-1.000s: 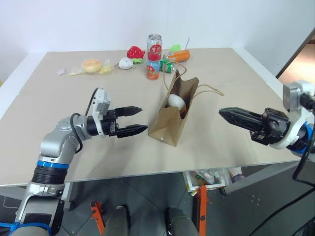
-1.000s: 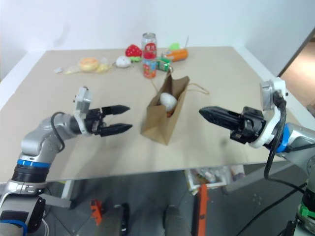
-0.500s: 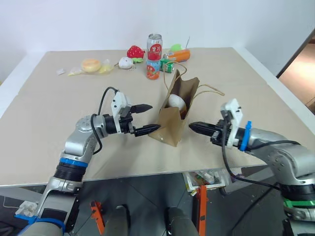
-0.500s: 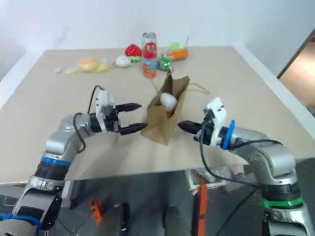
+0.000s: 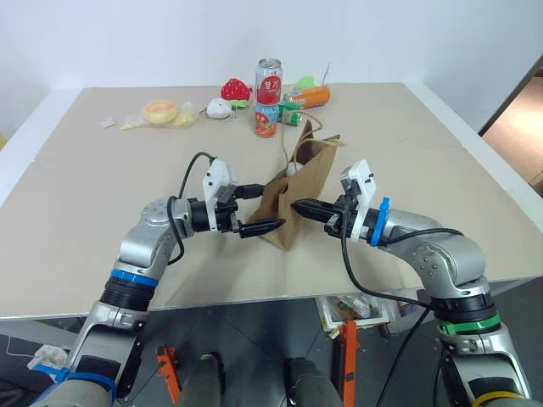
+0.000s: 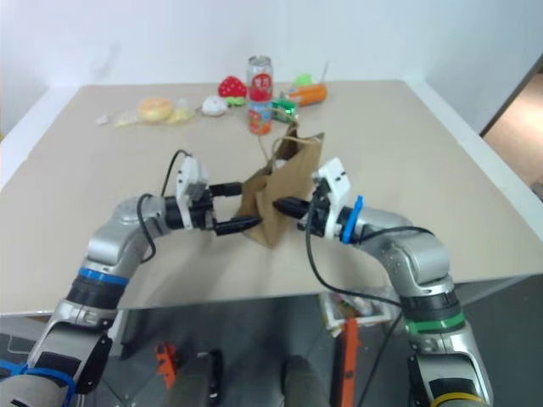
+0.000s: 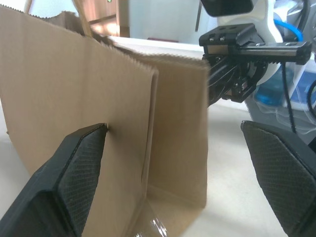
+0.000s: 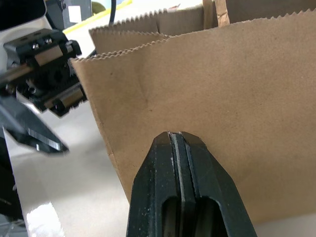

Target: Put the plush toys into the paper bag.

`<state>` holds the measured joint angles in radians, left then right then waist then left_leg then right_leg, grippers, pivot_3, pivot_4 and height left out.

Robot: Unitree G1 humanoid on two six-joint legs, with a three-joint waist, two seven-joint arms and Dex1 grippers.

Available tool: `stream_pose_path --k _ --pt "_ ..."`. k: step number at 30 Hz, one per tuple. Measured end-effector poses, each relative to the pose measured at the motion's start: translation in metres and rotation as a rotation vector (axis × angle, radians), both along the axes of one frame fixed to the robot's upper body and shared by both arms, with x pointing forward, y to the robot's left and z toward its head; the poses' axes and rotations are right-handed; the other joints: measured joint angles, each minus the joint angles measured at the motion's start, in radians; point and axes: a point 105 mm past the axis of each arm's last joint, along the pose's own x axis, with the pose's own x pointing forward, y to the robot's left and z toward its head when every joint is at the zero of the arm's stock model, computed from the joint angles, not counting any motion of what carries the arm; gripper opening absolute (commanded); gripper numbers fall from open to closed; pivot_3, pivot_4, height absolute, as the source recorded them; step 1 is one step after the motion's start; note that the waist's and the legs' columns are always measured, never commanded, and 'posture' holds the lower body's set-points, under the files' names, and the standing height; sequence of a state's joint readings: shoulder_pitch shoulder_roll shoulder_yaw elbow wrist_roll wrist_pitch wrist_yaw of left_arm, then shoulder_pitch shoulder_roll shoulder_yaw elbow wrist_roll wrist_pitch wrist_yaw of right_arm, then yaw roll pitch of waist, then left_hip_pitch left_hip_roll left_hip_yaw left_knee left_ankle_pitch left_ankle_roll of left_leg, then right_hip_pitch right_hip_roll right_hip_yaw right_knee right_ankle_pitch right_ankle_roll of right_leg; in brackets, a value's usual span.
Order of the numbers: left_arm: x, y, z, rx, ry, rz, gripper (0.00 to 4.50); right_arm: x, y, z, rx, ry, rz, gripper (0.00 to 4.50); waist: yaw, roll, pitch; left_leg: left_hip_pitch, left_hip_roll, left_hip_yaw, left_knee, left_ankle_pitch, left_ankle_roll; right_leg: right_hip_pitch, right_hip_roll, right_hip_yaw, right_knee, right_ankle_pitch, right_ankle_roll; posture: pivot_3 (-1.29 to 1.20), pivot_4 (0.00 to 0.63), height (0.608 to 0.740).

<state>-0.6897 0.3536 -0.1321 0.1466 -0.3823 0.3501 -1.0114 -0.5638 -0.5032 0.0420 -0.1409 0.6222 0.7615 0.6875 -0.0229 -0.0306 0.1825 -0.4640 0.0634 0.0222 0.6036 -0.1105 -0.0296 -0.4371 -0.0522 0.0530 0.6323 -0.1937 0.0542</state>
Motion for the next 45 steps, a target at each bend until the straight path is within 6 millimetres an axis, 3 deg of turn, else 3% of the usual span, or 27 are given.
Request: stream_pose_path --k 3,4,5,16,19,23,29,33,39,44,45 --pt "0.008 -0.007 -0.001 0.010 0.012 0.067 4.50 0.001 0.004 0.000 0.014 0.002 -0.004 0.18 0.000 0.000 0.000 0.000 0.000 0.000 0.000 0.000 0.000 0.000 0.000 0.000 0.000 0.000 0.000 0.00 0.150 0.740" --pt "0.009 -0.008 -0.002 0.015 0.017 0.081 4.09 0.001 0.004 0.000 0.015 0.003 -0.004 0.00 0.000 0.000 0.000 0.000 0.000 0.000 0.000 0.000 0.000 0.000 0.000 0.000 0.000 0.000 0.000 0.00 0.150 0.740" --pt "0.011 -0.008 -0.003 0.024 0.020 0.107 3.98 0.001 0.004 0.000 0.014 0.004 -0.006 0.00 0.000 0.000 0.000 0.000 0.000 0.000 0.000 0.000 0.000 0.000 0.000 0.000 0.000 0.000 0.000 0.00 0.150 0.740" --pt "0.019 -0.011 -0.006 0.057 0.009 0.210 0.05 0.003 -0.005 -0.002 0.003 0.007 -0.052 0.00 0.000 0.000 0.000 0.000 0.000 0.000 0.000 0.000 0.000 0.000 0.000 0.000 0.000 0.000 0.001 0.00 0.150 0.740" --pt "0.020 -0.010 -0.007 0.064 0.005 0.220 0.05 0.003 -0.010 -0.002 -0.007 0.007 -0.060 0.00 0.000 0.000 0.000 0.000 0.000 0.000 0.000 0.000 0.000 0.000 0.000 0.000 0.000 0.000 0.001 0.00 0.150 0.740" --pt "0.023 -0.009 -0.005 0.074 -0.020 0.237 0.05 0.006 -0.050 0.023 0.010 -0.057 -0.166 0.00 0.001 0.000 0.000 0.000 0.000 0.000 0.000 0.000 0.000 0.000 0.000 0.000 0.000 0.000 0.001 0.00 0.150 0.740" --pt "0.028 0.001 -0.002 0.047 -0.036 0.213 0.05 -0.006 -0.079 0.033 0.018 -0.069 -0.208 0.00 0.002 0.000 0.000 0.000 0.000 0.000 0.000 0.000 0.000 0.000 0.000 0.001 0.000 0.000 0.001 0.00 0.150 0.740" --pt "0.007 0.031 0.009 0.075 -0.163 -0.028 0.05 -0.014 -0.111 0.041 0.008 -0.075 -0.276 0.00 -0.001 0.000 0.000 0.001 0.000 0.001 -0.001 0.000 0.000 -0.001 0.000 0.001 0.000 0.000 0.000 0.00 0.150 0.740" --pt "-0.001 0.066 -0.009 0.141 -0.109 -0.177 0.05 -0.021 -0.123 0.046 0.005 -0.076 -0.288 0.00 0.000 0.000 0.000 0.001 0.000 0.001 0.000 0.000 0.000 0.000 -0.001 0.001 0.000 0.000 0.000 0.00 0.150 0.740" --pt "-0.004 0.070 -0.008 0.138 -0.117 -0.269 0.05 -0.023 -0.123 0.046 0.027 -0.066 -0.277 0.00 0.002 0.000 0.000 0.001 0.000 0.001 0.000 0.000 0.000 0.000 -0.001 0.001 0.000 0.000 0.000 0.00 0.150 0.740" --pt "-0.005 0.068 -0.009 0.132 -0.114 -0.286 0.57 -0.024 -0.123 0.045 0.029 -0.062 -0.276 0.00 0.002 0.000 0.000 0.001 0.000 0.001 0.000 0.000 0.000 0.000 -0.001 0.001 0.000 0.000 0.000 0.00 0.150 0.740"
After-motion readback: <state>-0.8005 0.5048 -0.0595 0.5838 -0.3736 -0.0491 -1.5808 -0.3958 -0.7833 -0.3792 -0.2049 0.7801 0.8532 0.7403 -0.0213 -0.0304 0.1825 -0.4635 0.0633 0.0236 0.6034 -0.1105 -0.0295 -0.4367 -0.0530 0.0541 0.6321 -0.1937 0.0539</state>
